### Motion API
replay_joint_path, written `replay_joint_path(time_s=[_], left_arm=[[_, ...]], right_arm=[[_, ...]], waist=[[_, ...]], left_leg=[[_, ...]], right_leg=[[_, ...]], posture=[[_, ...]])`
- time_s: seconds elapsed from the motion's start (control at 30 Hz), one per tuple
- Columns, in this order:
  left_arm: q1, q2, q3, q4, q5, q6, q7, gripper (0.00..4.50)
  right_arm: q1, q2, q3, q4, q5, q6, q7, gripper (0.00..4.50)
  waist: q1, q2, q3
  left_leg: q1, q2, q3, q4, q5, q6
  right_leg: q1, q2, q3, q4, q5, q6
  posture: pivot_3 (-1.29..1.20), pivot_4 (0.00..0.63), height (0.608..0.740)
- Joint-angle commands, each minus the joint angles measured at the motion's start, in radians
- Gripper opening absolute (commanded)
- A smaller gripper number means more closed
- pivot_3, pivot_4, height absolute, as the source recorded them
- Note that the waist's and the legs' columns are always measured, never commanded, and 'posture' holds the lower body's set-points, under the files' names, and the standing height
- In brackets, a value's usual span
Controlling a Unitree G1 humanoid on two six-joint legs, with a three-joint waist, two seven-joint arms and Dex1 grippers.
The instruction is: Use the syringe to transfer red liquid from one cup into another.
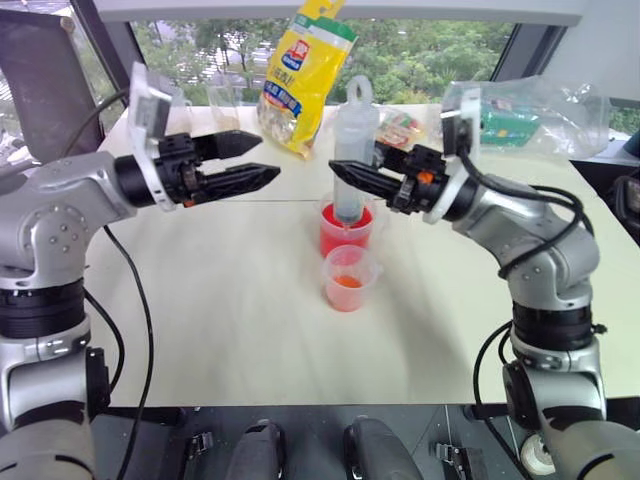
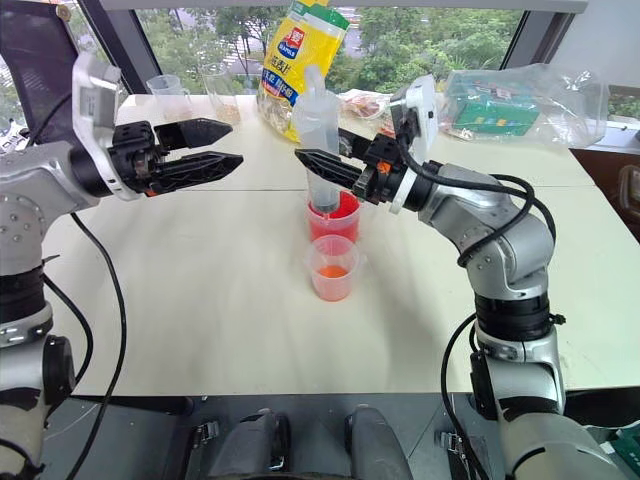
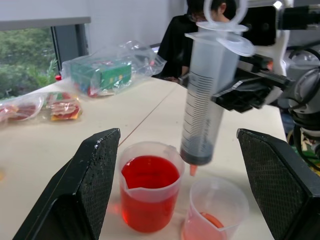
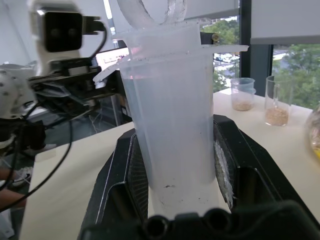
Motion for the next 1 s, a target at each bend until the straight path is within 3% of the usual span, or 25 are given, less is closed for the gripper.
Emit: replay_joint_path(time_s=[0.03, 0.3, 0.43, 0.7, 1.0], left_arm=[[0.005, 0.009, 0.029, -0.055, -0.028, -0.005, 0.024, 3.84], [0.065, 0.013, 0.033, -0.121, -0.067, 0.018, 0.072, 3.84], [0.088, 0.014, 0.026, -0.14, -0.079, 0.023, 0.08, 3.84], [0.142, 0.013, 0.03, -0.192, -0.097, 0.025, 0.114, 3.84], [0.234, 0.037, 0.062, -0.277, -0.146, 0.043, 0.172, 3.84]], right_arm=[[-0.055, -0.032, -0.029, 0.063, -0.034, -0.063, 0.037, 1.41], [-0.249, -0.166, -0.076, 0.269, -0.098, 0.176, -0.116, 1.41], [-0.34, -0.218, 0.015, 0.435, -0.216, 0.367, -0.199, 1.41], [-0.287, -0.237, 0.245, 0.654, -0.375, 0.472, -0.12, 1.41], [-0.318, -0.181, 0.314, 0.912, -0.48, 0.475, -0.061, 1.41]], waist=[[0.0, 0.0, 0.0], [0.0, 0.0, 0.0], [-0.001, 0.0, 0.0], [-0.001, 0.0, 0.0], [0.003, 0.0, 0.0]], left_leg=[[0.0, 0.0, 0.0, 0.0, 0.0, 0.0], [0.0, 0.0, 0.0, 0.0, 0.0, 0.0], [0.0, 0.0, 0.001, -0.001, 0.0, 0.0], [-0.001, 0.0, 0.001, -0.002, 0.0, 0.001], [-0.001, 0.0, 0.001, -0.002, -0.001, 0.001]], right_leg=[[0.0, 0.0, 0.0, 0.0, 0.0, 0.0], [0.0, -0.001, 0.0, 0.0, 0.0, 0.0], [-0.001, 0.0, 0.001, 0.0, 0.0, 0.0], [-0.001, 0.0, 0.001, -0.004, 0.0, 0.0], [0.0, 0.0, 0.0, -0.006, 0.0, 0.0]], posture=[[0.0, 0.15, 0.74], [0.0, 0.15, 0.74], [0.0, 0.15, 0.74], [0.0, 0.15, 0.74], [0.0, 0.15, 0.74]])
